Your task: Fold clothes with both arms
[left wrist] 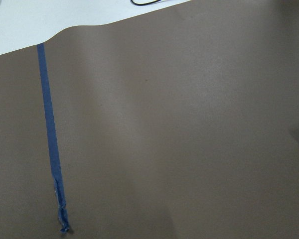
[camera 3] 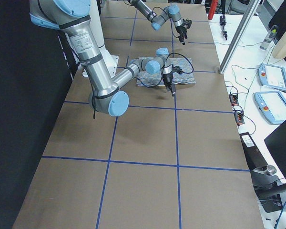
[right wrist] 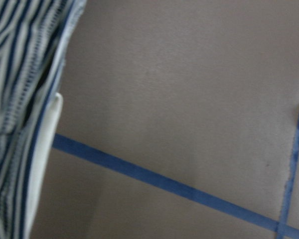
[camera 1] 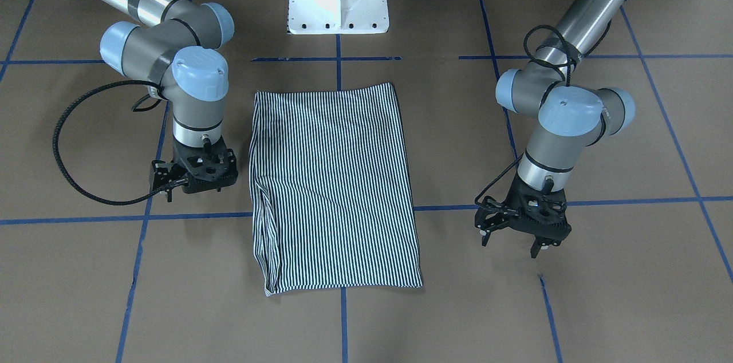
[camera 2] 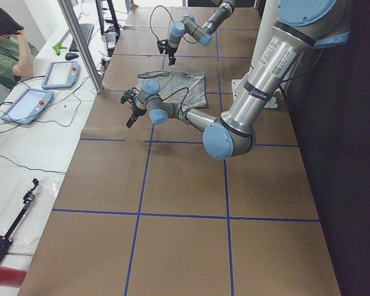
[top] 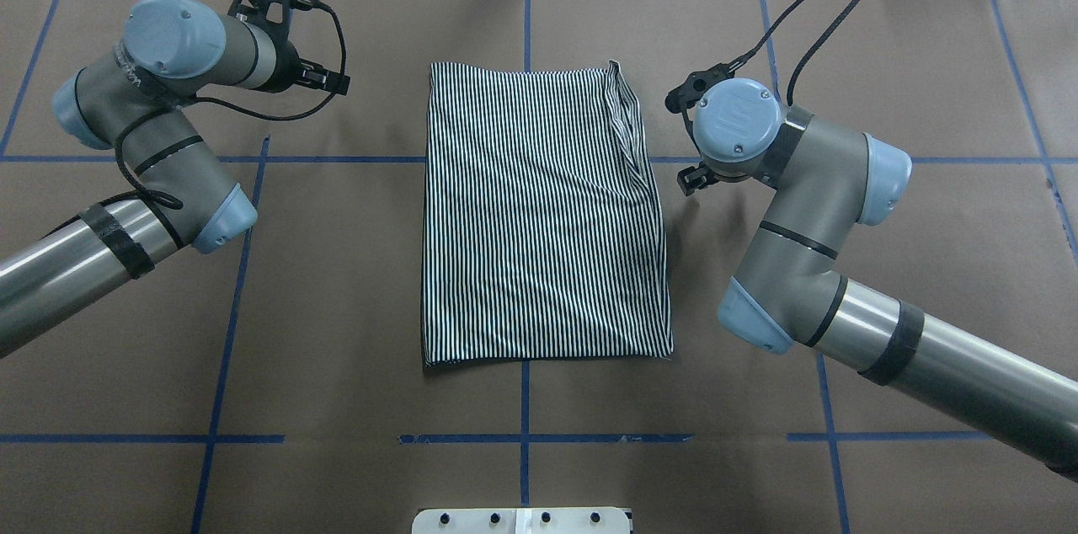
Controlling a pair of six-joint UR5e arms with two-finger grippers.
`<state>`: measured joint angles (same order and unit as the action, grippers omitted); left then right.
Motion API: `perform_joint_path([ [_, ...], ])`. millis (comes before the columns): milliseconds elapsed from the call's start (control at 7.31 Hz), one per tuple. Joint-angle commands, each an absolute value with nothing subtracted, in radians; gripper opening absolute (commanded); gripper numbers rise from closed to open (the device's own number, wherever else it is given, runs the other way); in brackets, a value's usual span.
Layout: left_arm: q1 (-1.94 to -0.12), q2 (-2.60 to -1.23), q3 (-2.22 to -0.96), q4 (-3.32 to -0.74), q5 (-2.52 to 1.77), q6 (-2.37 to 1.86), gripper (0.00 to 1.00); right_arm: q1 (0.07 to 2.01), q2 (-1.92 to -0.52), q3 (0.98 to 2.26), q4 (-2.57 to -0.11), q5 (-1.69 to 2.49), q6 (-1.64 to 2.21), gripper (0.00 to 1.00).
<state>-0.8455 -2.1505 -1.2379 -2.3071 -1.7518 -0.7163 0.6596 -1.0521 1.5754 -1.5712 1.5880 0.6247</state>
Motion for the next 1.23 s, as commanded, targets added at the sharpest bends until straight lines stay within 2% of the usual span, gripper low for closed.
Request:
perform_joint_path([
  [0, -0.845, -2.151, -1.241, -2.309, -1.752, -0.716, 1.0, 0.672, -1.048, 1.574, -1.56, 1.597, 0.633, 1.0],
  [274, -0.845, -2.151, -1.274, -2.306, -1.752, -0.718, 1.0, 0.675, -0.961, 1.562, -1.559, 1.649, 0.728, 1.0],
  [547, -0.844, -2.151, -1.333, -2.293, -1.793, -0.768, 1.0, 0.673, -0.949, 1.562, -1.373, 1.727, 0.881, 1.0],
  [684, -0.838, -2.151, -1.374, -2.289, -1.798, -0.808, 1.0, 0.67, -0.939, 1.56, -1.359, 1.727, 0.943, 1.0],
  [958, -0.778, -2.111, -1.496, -2.275, -1.844, -0.969, 1.0, 0.651, -0.978, 1.655, -1.31, 1.729, 1.126, 1.0],
  [1095, -0.732, -2.055, -1.593, -2.273, -1.844, -1.03, 1.0, 0.614, -1.045, 1.714, -1.261, 1.724, 1.252, 1.0],
])
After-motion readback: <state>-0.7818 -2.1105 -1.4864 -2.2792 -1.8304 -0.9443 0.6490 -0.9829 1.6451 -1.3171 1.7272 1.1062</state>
